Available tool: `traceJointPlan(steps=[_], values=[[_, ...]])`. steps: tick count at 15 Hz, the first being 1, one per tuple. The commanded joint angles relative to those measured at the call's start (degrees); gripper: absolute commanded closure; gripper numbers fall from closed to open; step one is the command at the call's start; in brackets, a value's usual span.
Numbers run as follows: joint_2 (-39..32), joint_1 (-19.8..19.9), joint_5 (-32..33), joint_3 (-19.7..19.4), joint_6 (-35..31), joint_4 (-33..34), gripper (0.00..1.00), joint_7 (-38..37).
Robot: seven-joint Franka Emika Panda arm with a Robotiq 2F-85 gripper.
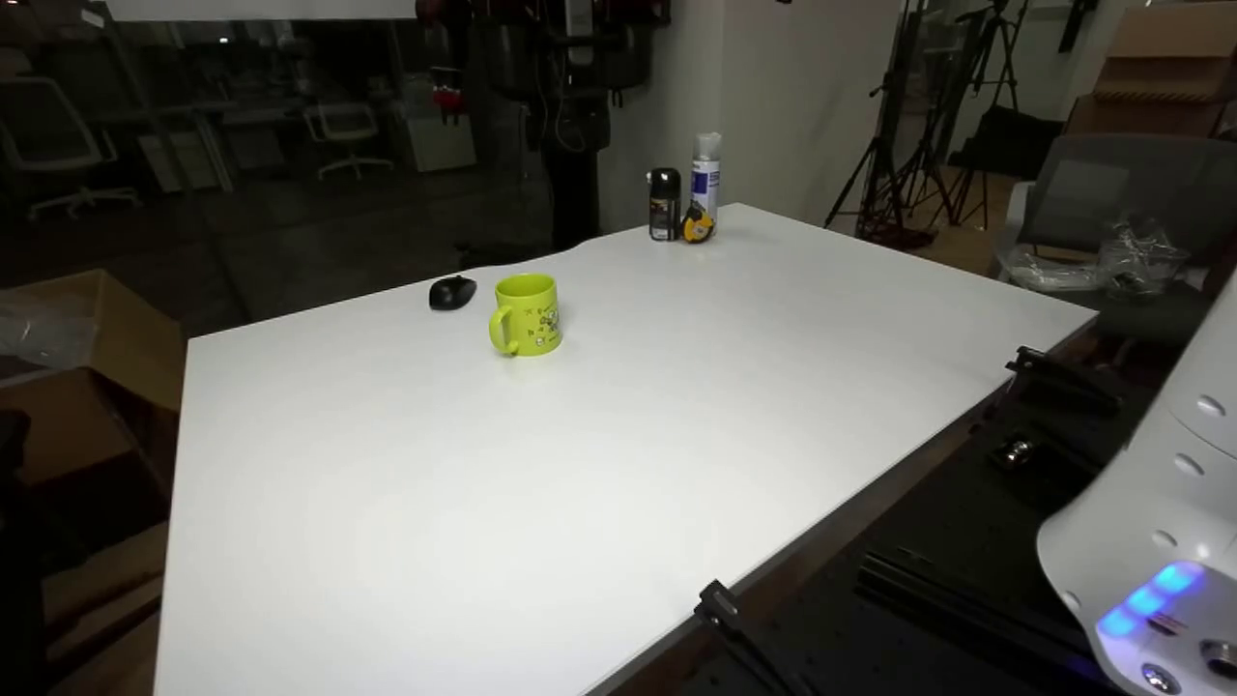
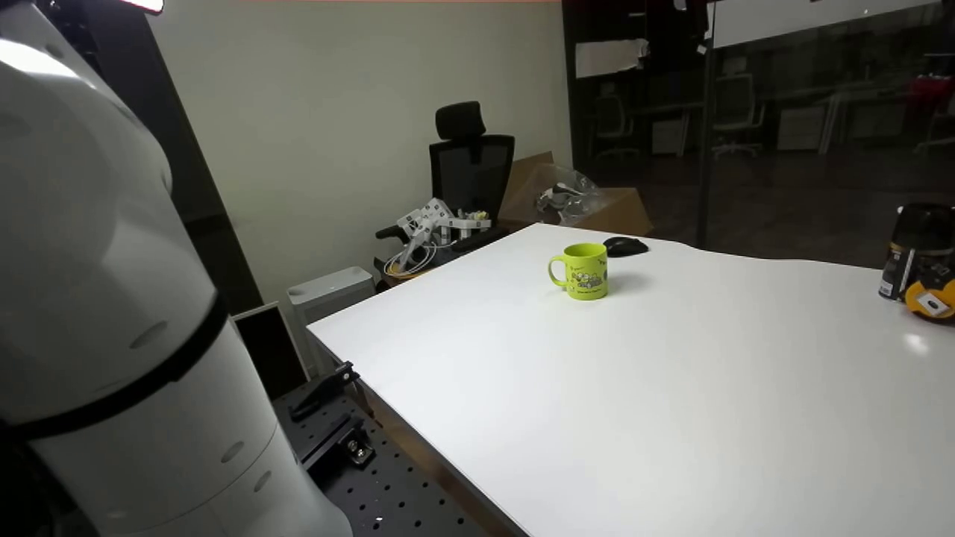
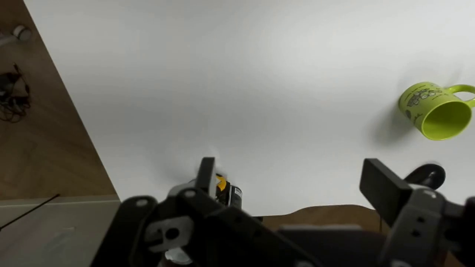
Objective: Move the cup slightly down on the table
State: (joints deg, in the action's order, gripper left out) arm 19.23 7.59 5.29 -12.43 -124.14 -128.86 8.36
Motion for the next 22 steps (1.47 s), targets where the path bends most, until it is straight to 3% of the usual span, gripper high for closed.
traceJointPlan(steps=[1,5,10,13,14,18,22], values=[[0.45,0.64,-0.26,0.53,0.34,0.08,0.00,0.24],[-4.20,-1.15,-9.27,-0.79,-9.64,2.43,0.00,-0.31],[-15.23,-2.63,-16.61,1.03,-9.14,9.09,0.00,0.44],[-20.53,-3.58,-17.80,3.85,-6.33,12.11,0.00,0.20],[-16.80,-2.30,-16.68,3.47,-9.26,7.89,0.00,0.65],[-20.63,-2.88,-16.91,4.98,-8.46,10.32,0.00,0.53],[-24.30,-3.92,-13.04,6.62,-5.27,12.75,0.00,1.09]])
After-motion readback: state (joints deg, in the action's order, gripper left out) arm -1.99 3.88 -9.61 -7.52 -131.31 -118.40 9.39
